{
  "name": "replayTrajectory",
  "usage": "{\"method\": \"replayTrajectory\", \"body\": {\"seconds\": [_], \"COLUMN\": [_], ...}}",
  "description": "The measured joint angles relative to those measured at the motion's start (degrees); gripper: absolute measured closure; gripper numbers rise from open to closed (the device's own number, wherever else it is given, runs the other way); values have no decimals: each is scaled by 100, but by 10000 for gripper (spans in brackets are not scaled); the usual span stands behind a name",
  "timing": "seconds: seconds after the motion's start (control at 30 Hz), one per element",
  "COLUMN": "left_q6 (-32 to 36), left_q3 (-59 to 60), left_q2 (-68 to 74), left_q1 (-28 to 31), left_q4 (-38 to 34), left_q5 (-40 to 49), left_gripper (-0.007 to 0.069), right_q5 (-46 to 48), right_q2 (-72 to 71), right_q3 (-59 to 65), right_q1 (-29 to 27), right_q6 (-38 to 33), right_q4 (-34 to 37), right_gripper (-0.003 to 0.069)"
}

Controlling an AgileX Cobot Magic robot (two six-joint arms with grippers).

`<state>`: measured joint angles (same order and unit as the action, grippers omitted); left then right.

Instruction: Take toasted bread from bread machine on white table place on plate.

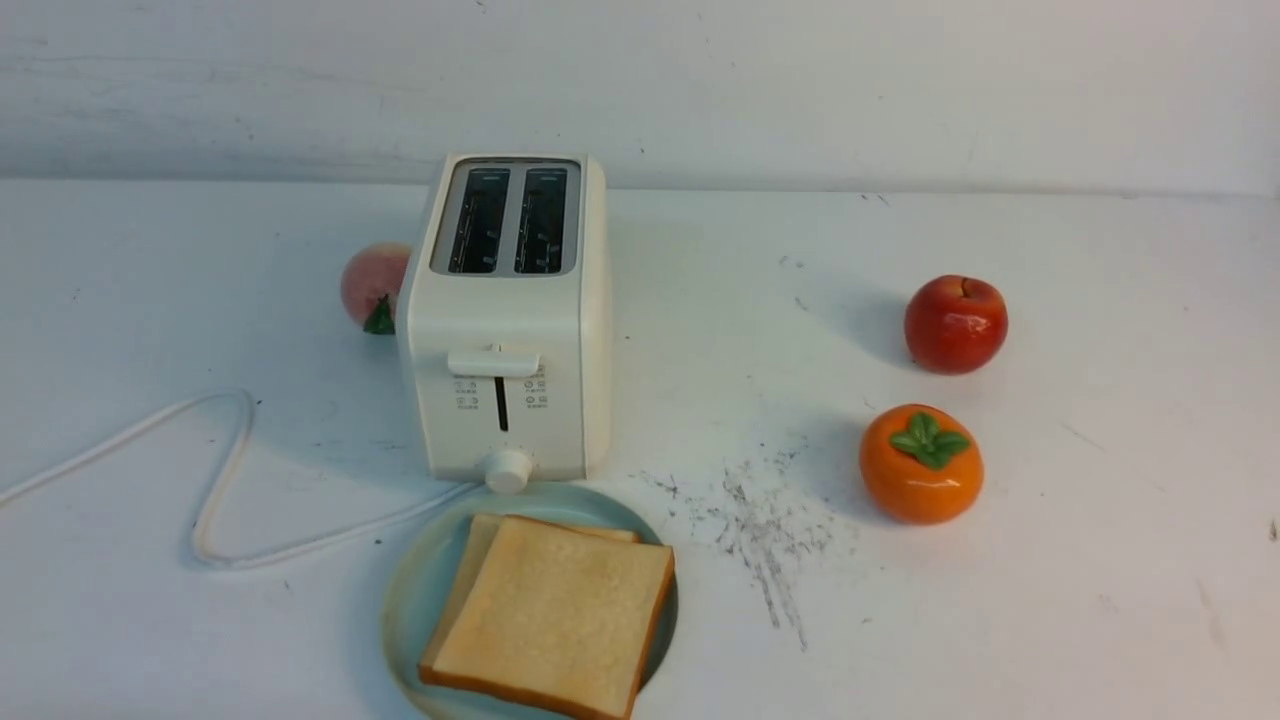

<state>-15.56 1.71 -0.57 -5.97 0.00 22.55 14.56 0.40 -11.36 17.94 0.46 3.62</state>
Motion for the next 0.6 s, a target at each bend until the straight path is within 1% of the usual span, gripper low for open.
{"method": "replayTrajectory", "body": {"seconds": [0.03, 0.07, 0.1, 0.13, 0.17, 0.2, 0.23, 0.27, 0.37, 0.6], "left_q6": [0, 0, 0, 0, 0, 0, 0, 0, 0, 0], "left_q3": [0, 0, 0, 0, 0, 0, 0, 0, 0, 0], "left_q2": [0, 0, 0, 0, 0, 0, 0, 0, 0, 0], "left_q1": [0, 0, 0, 0, 0, 0, 0, 0, 0, 0], "left_q4": [0, 0, 0, 0, 0, 0, 0, 0, 0, 0], "left_q5": [0, 0, 0, 0, 0, 0, 0, 0, 0, 0], "left_gripper": [551, 551, 549, 547, 547, 544, 543, 542, 538, 534], "right_q5": [0, 0, 7, 11, 14, 120, 339, 538, 640, 660], "right_q2": [0, 0, -6, -14, -21, -79, -92, -92, -92, -92], "right_q3": [191, 191, 561, 778, 822, 1177, 1247, 1262, 1245, 1245], "right_q1": [-295, -353, -861, -1105, -1105, -1457, -1552, -1601, -1607, -1630], "right_q6": [26, 31, 33, 48, 54, 108, 141, 158, 199, 204], "right_q4": [-13, -13, -79, -108, -105, -105, -111, -119, -126, -126], "right_gripper": [550, 550, 547, 546, 546, 545, 544, 542, 539, 531]}}
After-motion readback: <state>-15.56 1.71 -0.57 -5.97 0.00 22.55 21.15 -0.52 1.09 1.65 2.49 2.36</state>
